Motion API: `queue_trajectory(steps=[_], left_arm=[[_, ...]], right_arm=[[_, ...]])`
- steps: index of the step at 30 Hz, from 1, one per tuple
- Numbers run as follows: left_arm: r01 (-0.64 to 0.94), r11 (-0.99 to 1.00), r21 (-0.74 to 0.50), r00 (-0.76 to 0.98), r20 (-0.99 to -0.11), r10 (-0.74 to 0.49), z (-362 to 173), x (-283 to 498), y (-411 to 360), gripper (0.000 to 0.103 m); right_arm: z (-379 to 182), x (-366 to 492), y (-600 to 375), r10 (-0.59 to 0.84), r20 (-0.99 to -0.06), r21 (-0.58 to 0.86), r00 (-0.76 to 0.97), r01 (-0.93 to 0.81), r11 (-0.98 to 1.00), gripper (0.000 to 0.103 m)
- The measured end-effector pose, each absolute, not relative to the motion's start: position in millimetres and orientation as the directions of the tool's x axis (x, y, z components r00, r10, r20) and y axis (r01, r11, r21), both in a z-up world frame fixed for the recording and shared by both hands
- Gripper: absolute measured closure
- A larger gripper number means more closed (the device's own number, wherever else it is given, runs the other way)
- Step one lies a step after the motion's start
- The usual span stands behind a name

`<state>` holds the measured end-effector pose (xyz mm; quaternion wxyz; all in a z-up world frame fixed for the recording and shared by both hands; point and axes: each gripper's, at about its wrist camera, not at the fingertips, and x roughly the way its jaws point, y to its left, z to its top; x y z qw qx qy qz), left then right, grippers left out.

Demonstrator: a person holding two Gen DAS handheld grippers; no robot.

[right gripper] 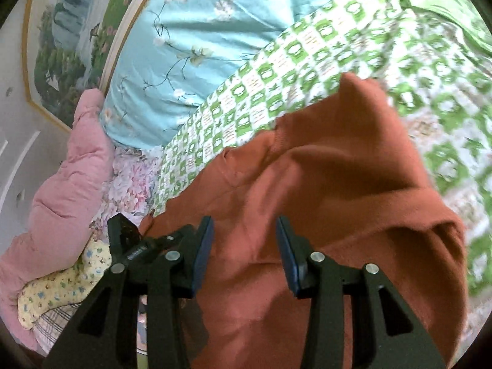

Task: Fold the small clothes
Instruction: 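Fold the held sleeve across the sweater body with the right tool, then grasp the other ribbed sleeve cuff with the left tool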

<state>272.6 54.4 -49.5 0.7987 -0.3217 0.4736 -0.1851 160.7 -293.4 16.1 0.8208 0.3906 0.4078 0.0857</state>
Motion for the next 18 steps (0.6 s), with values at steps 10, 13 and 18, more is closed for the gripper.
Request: queue_trajectory(steps=[10, 13, 18], left_arm=[[-0.019, 0.826, -0.564, 0.486, -0.727, -0.485, -48.0, 293.2, 34.9, 0.094], [0.038, 0.866, -0.498, 0.627, -0.663, -0.409, -5.5, 261.6, 52.5, 0.094], [-0.004, 0.888, -0.459, 0.582, -0.723, -0.371, -25.8, 258.4, 84.2, 0.094]], right_arm=[[20.4, 154.5, -282.2, 0.462, -0.616, 0.696, 0.638, 0.166, 0.699, 0.06], [31.6, 148.1, -288.9, 0.413, -0.627, 0.657, 0.66, 0.164, 0.736, 0.06], [25.5, 152.0, -320.6, 0.256, -0.698, 0.545, 0.668, 0.264, 0.796, 0.06]])
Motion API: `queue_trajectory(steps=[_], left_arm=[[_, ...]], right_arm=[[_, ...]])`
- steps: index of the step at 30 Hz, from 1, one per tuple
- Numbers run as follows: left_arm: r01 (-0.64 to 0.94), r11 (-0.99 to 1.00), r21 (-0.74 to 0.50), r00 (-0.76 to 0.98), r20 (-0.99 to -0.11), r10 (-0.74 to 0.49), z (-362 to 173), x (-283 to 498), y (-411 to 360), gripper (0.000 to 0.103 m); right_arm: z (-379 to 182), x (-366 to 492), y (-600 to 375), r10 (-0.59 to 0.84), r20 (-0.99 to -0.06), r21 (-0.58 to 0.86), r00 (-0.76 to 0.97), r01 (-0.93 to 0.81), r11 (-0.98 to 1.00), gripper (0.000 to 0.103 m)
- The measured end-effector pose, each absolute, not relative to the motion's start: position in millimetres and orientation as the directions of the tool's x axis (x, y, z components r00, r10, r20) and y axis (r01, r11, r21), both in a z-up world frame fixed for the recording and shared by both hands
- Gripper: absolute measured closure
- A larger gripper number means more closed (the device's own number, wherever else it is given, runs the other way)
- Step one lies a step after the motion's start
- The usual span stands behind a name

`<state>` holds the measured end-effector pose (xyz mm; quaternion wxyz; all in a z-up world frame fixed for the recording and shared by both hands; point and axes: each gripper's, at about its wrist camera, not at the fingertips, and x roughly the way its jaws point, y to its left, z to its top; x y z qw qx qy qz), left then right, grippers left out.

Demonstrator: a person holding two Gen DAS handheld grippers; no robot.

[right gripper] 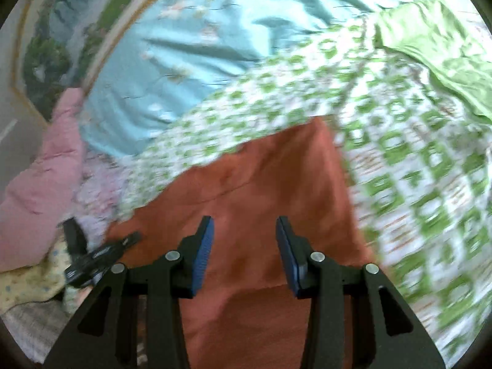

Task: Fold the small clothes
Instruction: 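Grasp the other ribbed sleeve cuff with the left tool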

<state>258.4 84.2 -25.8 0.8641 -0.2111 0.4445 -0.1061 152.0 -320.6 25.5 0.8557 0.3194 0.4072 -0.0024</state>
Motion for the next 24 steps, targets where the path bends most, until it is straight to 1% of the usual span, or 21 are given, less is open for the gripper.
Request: queue_trajectory(steps=[2, 4, 5, 6, 9, 10, 11, 12, 13, 14, 16, 18, 19, 20, 22, 23, 24], left_arm=[[0.016, 0.877, -0.479, 0.575, -0.714, -0.4, -28.0, 254.6, 85.9, 0.093], [0.025, 0.888, -0.459, 0.569, -0.724, -0.39, -29.6, 253.8, 82.7, 0.093], [0.031, 0.894, -0.446, 0.566, -0.73, -0.384, -30.8, 254.8, 79.8, 0.093], [0.032, 0.893, -0.45, 0.561, -0.731, -0.388, -32.0, 255.4, 79.7, 0.093], [0.041, 0.871, -0.49, 0.551, -0.716, -0.429, -33.0, 254.0, 79.4, 0.09], [0.045, 0.869, -0.493, 0.547, -0.716, -0.434, -31.9, 254.0, 79.0, 0.087], [0.051, 0.868, -0.494, 0.536, -0.72, -0.441, -29.4, 254.3, 77.8, 0.087], [0.058, 0.872, -0.486, 0.531, -0.725, -0.439, -26.5, 254.4, 76.3, 0.087], [0.063, 0.878, -0.474, 0.535, -0.727, -0.431, -22.2, 253.5, 75.2, 0.088], [0.076, 0.882, -0.465, 0.551, -0.718, -0.425, -14.6, 251.1, 74.6, 0.088], [0.093, 0.903, -0.419, 0.583, -0.713, -0.39, -7.1, 248.7, 74.0, 0.09], [0.047, 0.94, -0.339, 0.553, -0.775, -0.307, -22.5, 255.6, 76.0, 0.09], [0.023, 0.943, -0.332, 0.532, -0.795, -0.292, -31.2, 257.9, 79.5, 0.09], [0.005, 0.936, -0.353, 0.513, -0.802, -0.306, -39.6, 257.9, 85.4, 0.09], [-0.002, 0.926, -0.378, 0.526, -0.788, -0.32, -39.4, 252.0, 92.3, 0.088], [-0.001, 0.926, -0.378, 0.536, -0.782, -0.318, -37.8, 248.8, 94.4, 0.087], [-0.001, 0.927, -0.374, 0.541, -0.78, -0.314, -36.6, 246.0, 96.4, 0.086]], right_arm=[[17.5, 162.5, -332.0, 0.229, -0.721, 0.522, 0.654, 0.296, 0.8, 0.06], [10.1, 175.3, -342.2, 0.185, -0.753, 0.472, 0.632, 0.321, 0.821, 0.059], [4.9, 184.9, -347.2, 0.161, -0.775, 0.435, 0.611, 0.331, 0.837, 0.056], [-0.8, 193.6, -350.1, 0.146, -0.797, 0.401, 0.586, 0.334, 0.853, 0.052], [-23.6, 218.7, -356.5, 0.106, -0.855, 0.312, 0.508, 0.34, 0.887, 0.05], [-33.4, 226.5, -357.3, 0.104, -0.877, 0.288, 0.47, 0.339, 0.896, 0.05], [-43.5, 232.6, -357.6, 0.102, -0.896, 0.268, 0.433, 0.343, 0.9, 0.05], [-48.6, 235.0, -356.7, 0.107, -0.899, 0.265, 0.425, 0.333, 0.905, 0.065], [-47.8, 235.3, -354.9, 0.106, -0.893, 0.263, 0.438, 0.315, 0.912, 0.085], [-45.0, 235.2, -354.5, 0.121, -0.883, 0.276, 0.453, 0.295, 0.915, 0.092], [-36.0, 230.9, -358.4, 0.102, -0.867, 0.276, 0.488, 0.298, 0.914, 0.092], [-33.9, 227.3, -361.4, 0.049, -0.865, 0.232, 0.499, 0.311, 0.922, 0.092], [-38.7, 226.5, -363.6, 0.055, -0.869, 0.237, 0.491, 0.318, 0.918, 0.092], [-44.1, 225.4, -365.8, 0.057, -0.874, 0.241, 0.482, 0.329, 0.913, 0.091], [-45.1, 220.9, -368.2, 0.066, -0.873, 0.263, 0.483, 0.352, 0.898, 0.088], [-42.3, 219.3, -366.3, 0.068, -0.871, 0.273, 0.487, 0.362, 0.891, 0.083], [-38.8, 216.5, -365.7, 0.069, -0.867, 0.283, 0.494, 0.373, 0.884, 0.073]])
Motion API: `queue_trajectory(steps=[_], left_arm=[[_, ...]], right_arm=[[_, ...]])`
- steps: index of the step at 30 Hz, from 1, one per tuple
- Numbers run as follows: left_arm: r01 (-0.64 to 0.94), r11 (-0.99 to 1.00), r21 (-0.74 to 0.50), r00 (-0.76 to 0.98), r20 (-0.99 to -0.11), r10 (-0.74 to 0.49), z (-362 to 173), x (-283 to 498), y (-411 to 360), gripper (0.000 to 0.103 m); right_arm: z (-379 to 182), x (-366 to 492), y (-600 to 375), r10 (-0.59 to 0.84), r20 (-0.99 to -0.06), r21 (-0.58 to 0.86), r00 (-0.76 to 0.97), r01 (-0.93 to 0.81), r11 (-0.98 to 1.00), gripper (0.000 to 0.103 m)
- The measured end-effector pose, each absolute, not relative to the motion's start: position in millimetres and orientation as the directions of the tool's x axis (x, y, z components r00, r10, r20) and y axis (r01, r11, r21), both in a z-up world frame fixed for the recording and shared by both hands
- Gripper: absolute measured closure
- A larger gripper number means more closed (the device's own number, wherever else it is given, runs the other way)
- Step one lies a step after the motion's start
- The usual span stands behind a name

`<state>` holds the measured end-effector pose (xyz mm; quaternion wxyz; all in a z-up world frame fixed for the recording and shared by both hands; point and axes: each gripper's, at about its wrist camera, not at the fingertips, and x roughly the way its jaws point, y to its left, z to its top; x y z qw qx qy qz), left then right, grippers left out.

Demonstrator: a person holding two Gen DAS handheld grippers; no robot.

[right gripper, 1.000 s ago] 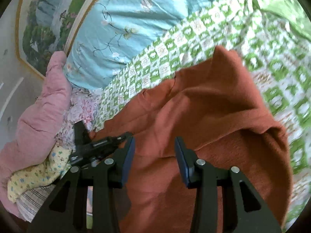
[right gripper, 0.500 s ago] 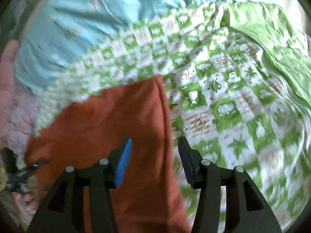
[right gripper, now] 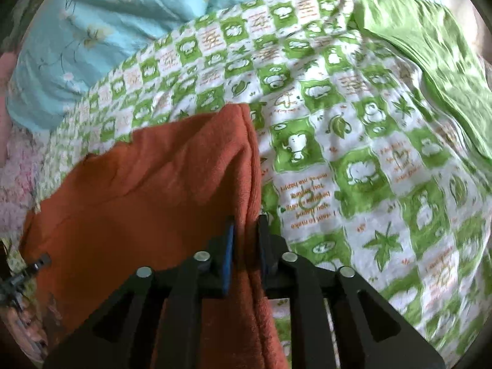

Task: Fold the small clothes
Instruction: 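Grasp the other ribbed sleeve cuff with the left tool, then fold the held sleeve across the sweater body with the left tool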

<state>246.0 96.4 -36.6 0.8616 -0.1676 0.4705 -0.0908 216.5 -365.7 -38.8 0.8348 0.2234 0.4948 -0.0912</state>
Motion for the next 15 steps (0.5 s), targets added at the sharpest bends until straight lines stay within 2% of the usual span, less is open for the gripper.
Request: queue_trajectory(steps=[3, 9, 11, 13, 15], left_arm=[[-0.007, 0.93, -0.368, 0.539, -0.785, -0.307, -35.6, 240.0, 101.4, 0.085], [-0.018, 0.941, -0.338, 0.577, -0.772, -0.266, -22.1, 217.9, 119.5, 0.083], [-0.029, 0.945, -0.325, 0.593, -0.767, -0.245, -15.2, 209.3, 131.3, 0.075], [-0.048, 0.951, -0.305, 0.603, -0.768, -0.215, -11.5, 204.7, 143.4, 0.055], [-0.075, 0.958, -0.276, 0.617, -0.768, -0.173, -7.1, 200.8, 159.4, 0.051]], right_arm=[[-22.3, 203.0, -359.2, 0.074, -0.84, 0.312, 0.537, 0.368, 0.876, 0.054], [5.2, 176.6, -316.6, 0.139, -0.79, 0.36, 0.598, 0.267, 0.894, 0.048], [3.4, 171.1, -300.0, 0.182, -0.789, 0.383, 0.587, 0.239, 0.892, 0.047], [-0.2, 167.6, -287.9, 0.213, -0.792, 0.4, 0.573, 0.223, 0.889, 0.047], [-3.7, 160.7, -277.0, 0.244, -0.793, 0.419, 0.559, 0.209, 0.883, 0.047]])
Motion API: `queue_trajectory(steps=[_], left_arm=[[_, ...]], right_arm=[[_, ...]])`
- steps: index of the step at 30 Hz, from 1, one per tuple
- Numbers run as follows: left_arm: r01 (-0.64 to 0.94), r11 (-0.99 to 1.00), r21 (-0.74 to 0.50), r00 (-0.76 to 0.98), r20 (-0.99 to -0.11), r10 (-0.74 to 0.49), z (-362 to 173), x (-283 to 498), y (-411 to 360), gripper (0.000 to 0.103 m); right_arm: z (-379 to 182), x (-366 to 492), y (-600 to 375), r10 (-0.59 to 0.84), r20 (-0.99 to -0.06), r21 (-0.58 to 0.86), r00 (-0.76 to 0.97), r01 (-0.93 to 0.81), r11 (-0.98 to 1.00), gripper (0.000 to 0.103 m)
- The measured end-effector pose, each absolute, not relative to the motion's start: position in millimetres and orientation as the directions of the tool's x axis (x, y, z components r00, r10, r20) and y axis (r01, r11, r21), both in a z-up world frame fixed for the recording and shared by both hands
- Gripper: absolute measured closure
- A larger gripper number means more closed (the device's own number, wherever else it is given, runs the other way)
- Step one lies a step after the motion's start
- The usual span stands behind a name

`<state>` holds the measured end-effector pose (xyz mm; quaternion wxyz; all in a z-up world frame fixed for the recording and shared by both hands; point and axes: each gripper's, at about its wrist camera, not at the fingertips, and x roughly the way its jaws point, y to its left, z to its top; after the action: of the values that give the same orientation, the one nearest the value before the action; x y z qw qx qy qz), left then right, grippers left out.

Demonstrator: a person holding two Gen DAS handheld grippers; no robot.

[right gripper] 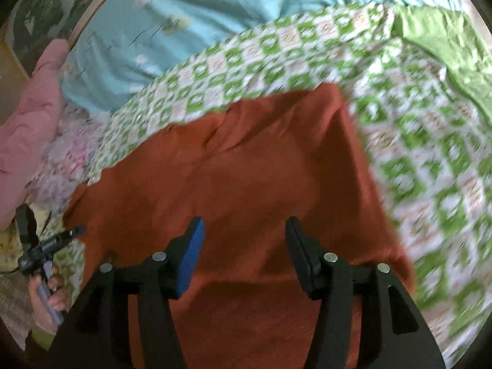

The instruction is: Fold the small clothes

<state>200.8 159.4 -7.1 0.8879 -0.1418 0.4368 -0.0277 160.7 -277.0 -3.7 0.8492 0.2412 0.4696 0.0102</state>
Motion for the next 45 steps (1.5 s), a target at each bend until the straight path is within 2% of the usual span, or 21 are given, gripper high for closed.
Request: queue_trajectory(steps=[3, 7, 14, 18, 20, 21, 22, 23, 24, 25, 28, 30, 33, 39, 42, 45], left_arm=[[-0.131, 0.975, -0.178, 0.615, -0.786, -0.061, -3.2, 203.1, 182.1, 0.047], [-0.232, 0.971, -0.057, 0.607, -0.789, 0.098, -1.1, 212.4, 216.8, 0.026], [-0.366, 0.892, 0.265, 0.515, -0.74, 0.432, -9.6, 256.0, 263.0, 0.015], [-0.366, 0.867, 0.337, 0.458, -0.746, 0.483, -32.4, 289.1, 284.9, 0.013], [-0.355, 0.883, 0.307, 0.47, -0.758, 0.453, -39.2, 299.1, 294.3, 0.015], [-0.349, 0.893, 0.284, 0.482, -0.763, 0.431, -38.8, 302.0, 297.8, 0.026], [-0.338, 0.907, 0.249, 0.494, -0.774, 0.397, -37.5, 305.1, 301.5, 0.048], [-0.324, 0.925, 0.196, 0.506, -0.79, 0.345, -35.3, 309.3, 306.1, 0.061], [-0.325, 0.929, 0.178, 0.507, -0.796, 0.331, -33.5, 311.3, 307.7, 0.085], [-0.329, 0.929, 0.17, 0.505, -0.8, 0.325, -31.1, 313.1, 309.3, 0.094], [-0.315, 0.944, 0.102, 0.536, -0.802, 0.265, -16.9, 305.8, 301.7, 0.1], [-0.281, 0.959, -0.028, 0.593, -0.791, 0.151, 0.4, 291.4, 291.0, 0.1], [-0.192, 0.969, -0.157, 0.678, -0.735, 0.016, 31.0, 266.7, 252.3, 0.1], [0.029, 0.965, -0.26, 0.752, -0.63, -0.192, 70.1, 234.0, 128.5, 0.1], [0.148, 0.943, -0.297, 0.74, -0.6, -0.305, 73.5, 231.5, 63.7, 0.1], [0.235, 0.921, -0.312, 0.697, -0.606, -0.383, 65.6, 236.6, 1.5, 0.1]], right_arm=[[-9.0, 153.0, -260.8, 0.281, -0.795, 0.44, 0.538, 0.193, 0.877, 0.047], [-12.1, 148.3, -239.5, 0.323, -0.797, 0.459, 0.511, 0.164, 0.873, 0.047], [-16.7, 148.0, -211.1, 0.376, -0.801, 0.478, 0.466, 0.12, 0.87, 0.045], [-18.7, 149.9, -201.7, 0.404, -0.796, 0.501, 0.451, 0.115, 0.858, 0.045], [-17.3, 150.3, -198.4, 0.409, -0.796, 0.501, 0.447, 0.108, 0.858, 0.045], [-16.7, 150.8, -197.7, 0.411, -0.796, 0.502, 0.445, 0.105, 0.859, 0.045], [-15.7, 150.4, -197.4, 0.411, -0.796, 0.501, 0.444, 0.104, 0.859, 0.045], [-15.3, 150.5, -198.0, 0.411, -0.796, 0.501, 0.444, 0.104, 0.859, 0.045], [-15.0, 150.0, -198.5, 0.412, -0.795, 0.503, 0.445, 0.105, 0.858, 0.045], [-14.9, 149.6, -198.5, 0.412, -0.795, 0.504, 0.446, 0.106, 0.857, 0.045], [-15.6, 149.9, -199.0, 0.413, -0.793, 0.507, 0.448, 0.108, 0.855, 0.045], [-15.8, 149.2, -199.2, 0.417, -0.789, 0.512, 0.451, 0.11, 0.852, 0.045], [-14.9, 146.2, -200.7, 0.415, -0.785, 0.513, 0.459, 0.107, 0.852, 0.045], [-8.7, 135.7, -214.1, 0.399, -0.77, 0.518, 0.498, 0.123, 0.846, 0.045], [-5.7, 128.4, -226.9, 0.383, -0.762, 0.523, 0.523, 0.147, 0.84, 0.045], [-3.7, 118.9, -243.6, 0.349, -0.761, 0.517, 0.547, 0.185, 0.836, 0.045]])
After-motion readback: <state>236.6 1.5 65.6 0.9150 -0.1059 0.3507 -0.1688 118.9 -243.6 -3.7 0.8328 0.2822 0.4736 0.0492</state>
